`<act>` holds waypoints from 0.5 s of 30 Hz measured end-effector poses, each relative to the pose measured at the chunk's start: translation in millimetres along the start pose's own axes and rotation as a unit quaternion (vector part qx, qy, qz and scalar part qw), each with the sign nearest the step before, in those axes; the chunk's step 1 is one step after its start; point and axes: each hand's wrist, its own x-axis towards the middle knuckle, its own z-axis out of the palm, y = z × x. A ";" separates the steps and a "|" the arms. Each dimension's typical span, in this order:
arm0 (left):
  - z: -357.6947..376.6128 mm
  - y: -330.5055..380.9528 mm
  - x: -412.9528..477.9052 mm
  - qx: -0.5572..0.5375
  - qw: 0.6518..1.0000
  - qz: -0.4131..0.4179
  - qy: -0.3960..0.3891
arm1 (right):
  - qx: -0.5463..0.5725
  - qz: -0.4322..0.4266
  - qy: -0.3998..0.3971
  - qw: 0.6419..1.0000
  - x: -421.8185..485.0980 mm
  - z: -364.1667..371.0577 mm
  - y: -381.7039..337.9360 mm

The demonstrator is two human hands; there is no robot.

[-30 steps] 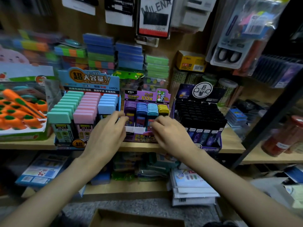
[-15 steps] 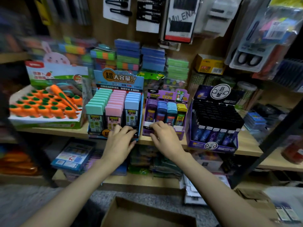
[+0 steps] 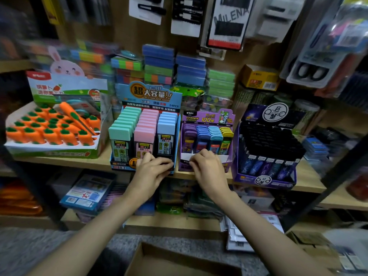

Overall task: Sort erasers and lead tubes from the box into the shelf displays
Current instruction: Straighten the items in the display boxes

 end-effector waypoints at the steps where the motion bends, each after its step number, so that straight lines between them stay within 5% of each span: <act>1: 1.7 3.1 1.2 0.000 1.000 0.001 0.002 | -0.001 0.002 -0.001 1.000 -0.4 0.1 0.5; 15: 4.3 35.2 7.9 0.098 0.994 -0.039 0.017 | 0.016 -0.038 0.036 0.999 -2.4 -13.5 3.2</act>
